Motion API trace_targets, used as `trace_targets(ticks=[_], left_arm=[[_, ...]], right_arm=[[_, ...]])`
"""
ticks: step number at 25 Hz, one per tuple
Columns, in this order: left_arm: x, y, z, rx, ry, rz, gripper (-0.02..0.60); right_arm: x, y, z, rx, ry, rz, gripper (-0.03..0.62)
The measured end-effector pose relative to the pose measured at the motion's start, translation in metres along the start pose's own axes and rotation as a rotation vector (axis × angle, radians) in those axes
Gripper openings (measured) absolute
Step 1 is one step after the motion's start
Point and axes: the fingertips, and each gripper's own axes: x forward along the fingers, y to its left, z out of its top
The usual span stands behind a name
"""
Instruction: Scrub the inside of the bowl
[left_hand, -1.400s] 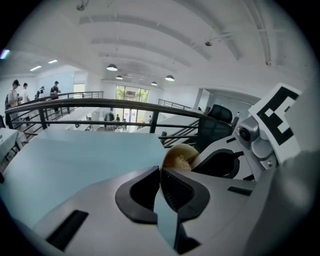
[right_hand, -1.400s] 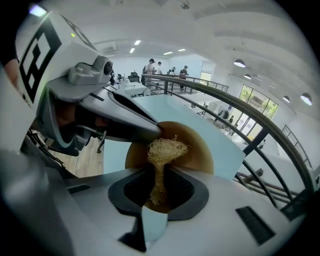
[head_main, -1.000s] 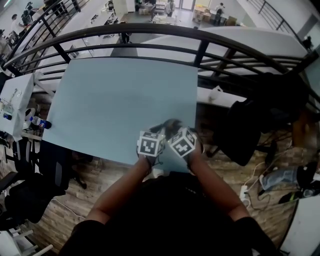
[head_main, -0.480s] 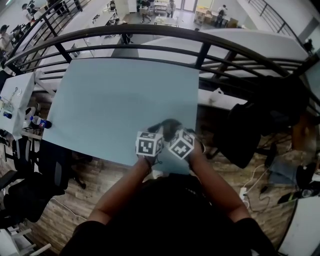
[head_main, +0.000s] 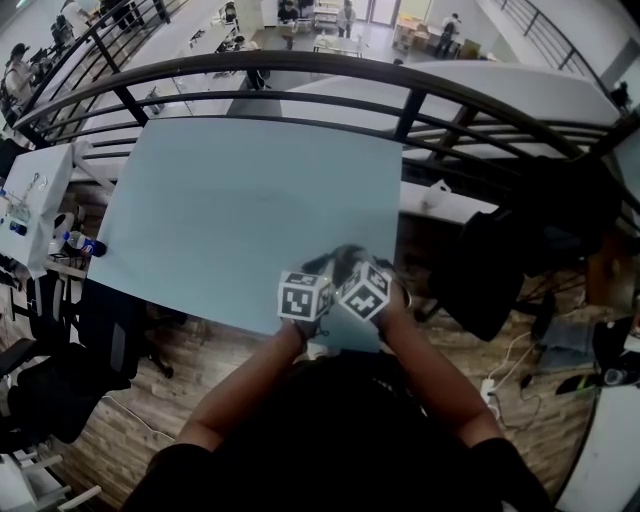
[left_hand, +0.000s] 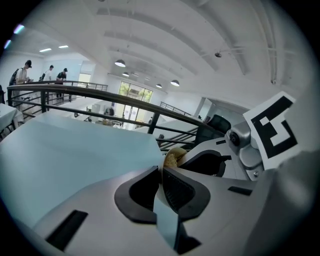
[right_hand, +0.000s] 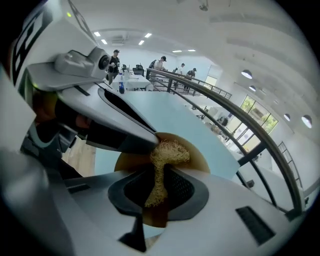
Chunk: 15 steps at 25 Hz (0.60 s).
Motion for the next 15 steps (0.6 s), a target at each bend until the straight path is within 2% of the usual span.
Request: trace_targets(ticks=[3, 5, 9, 15], left_arm=[[-0.002, 0.004, 0.003, -0.007, -0.026, 0.008, 0.018], [-0.001, 0.006, 0.007, -0.011, -0.059, 0.017, 0.018], [-0.004, 0.011, 0.013, -0.042, -0.087, 0.027, 0.017], [-0.004, 0.022, 0.015, -0.085, -0.107, 0.057, 0.015]], right_arm=[[0.002, 0.012, 0.000, 0.023, -0.008, 0.090, 0.069], [0.004, 0.014, -0.008, 0.034, 0.017, 0.111, 0.069], [0.005, 0.010, -0.015, 0.062, 0.057, 0.093, 0.066], [-0.003, -0.012, -0.011, 0.157, 0.027, 0.026, 0.066]])
